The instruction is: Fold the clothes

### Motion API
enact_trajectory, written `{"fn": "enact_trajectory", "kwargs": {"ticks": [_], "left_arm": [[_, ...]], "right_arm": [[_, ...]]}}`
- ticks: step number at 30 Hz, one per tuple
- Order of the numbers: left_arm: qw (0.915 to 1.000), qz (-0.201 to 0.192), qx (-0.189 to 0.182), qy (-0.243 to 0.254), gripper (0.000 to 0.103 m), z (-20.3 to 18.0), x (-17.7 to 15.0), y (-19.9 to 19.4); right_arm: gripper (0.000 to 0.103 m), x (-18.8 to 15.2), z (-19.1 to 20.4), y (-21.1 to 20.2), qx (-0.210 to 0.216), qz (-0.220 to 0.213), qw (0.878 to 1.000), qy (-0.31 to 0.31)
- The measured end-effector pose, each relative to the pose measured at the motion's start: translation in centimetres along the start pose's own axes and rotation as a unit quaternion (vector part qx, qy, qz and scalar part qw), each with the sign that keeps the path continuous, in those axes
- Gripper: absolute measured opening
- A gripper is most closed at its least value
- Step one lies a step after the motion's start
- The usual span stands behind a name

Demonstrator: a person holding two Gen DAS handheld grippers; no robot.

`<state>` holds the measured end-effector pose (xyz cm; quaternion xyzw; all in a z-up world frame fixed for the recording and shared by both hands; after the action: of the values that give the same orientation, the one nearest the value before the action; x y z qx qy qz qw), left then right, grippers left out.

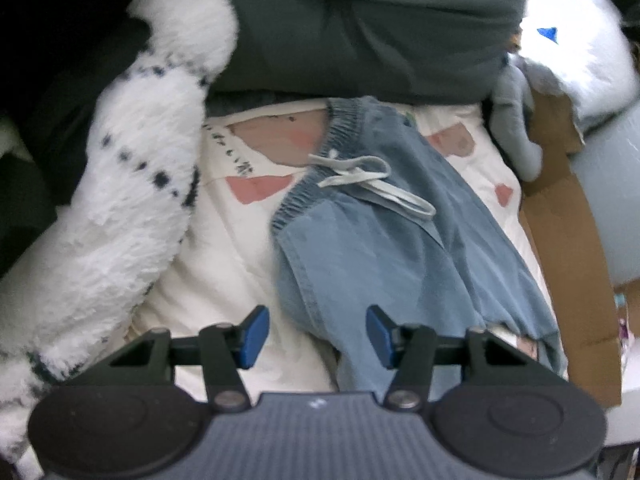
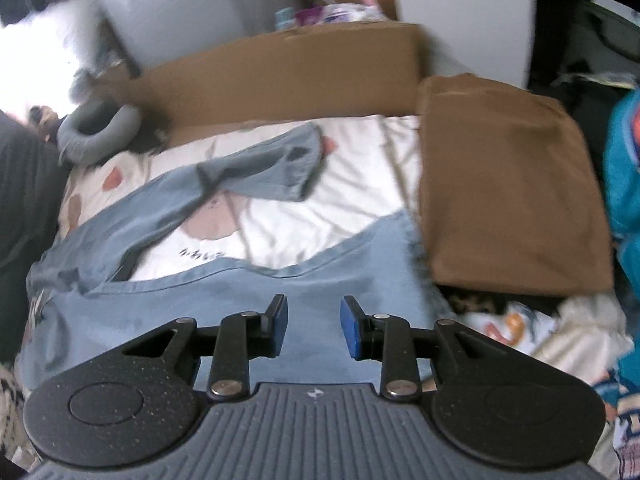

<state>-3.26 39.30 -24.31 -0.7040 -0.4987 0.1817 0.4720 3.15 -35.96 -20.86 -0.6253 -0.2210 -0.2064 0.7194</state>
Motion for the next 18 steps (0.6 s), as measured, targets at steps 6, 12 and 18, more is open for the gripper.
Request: {"fn": "enact_trajectory", "kwargs": {"ticks": [6, 12, 18], "left_arm": [[0.9992, -0.031, 0.009, -0.022, 0.05, 1.2, 0.8, 2.2], [0.9981, -0.046, 0.006, -0.041, 0.05, 1.7, 1.4, 4.7], [0.9968, -0.073, -0.016, -0.03, 0.051, 0.6, 2.6, 6.3]], "right_arm": [[0.04, 1.5, 3.9, 3.6, 0.013, 0.015, 0.998, -0.051], [0.04, 1.8, 6.7, 6.3, 0.016, 0.014, 0.995, -0.096], [0.04, 1.6, 8.5, 8.8, 0.024, 0.021, 0.993, -0.116]]}}
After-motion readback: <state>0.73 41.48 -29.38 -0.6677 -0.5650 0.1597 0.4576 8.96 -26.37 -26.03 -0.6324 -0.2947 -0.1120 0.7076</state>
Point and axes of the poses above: each gripper's, at about its wrist camera, not at the fingertips, and y roughly the way its jaws point, z to its left, x to its top, the point moved 4 cm from there along y, roughly the way its jaws point, and after that the axes turned 13 degrees about -y, right-handed, at the moved point
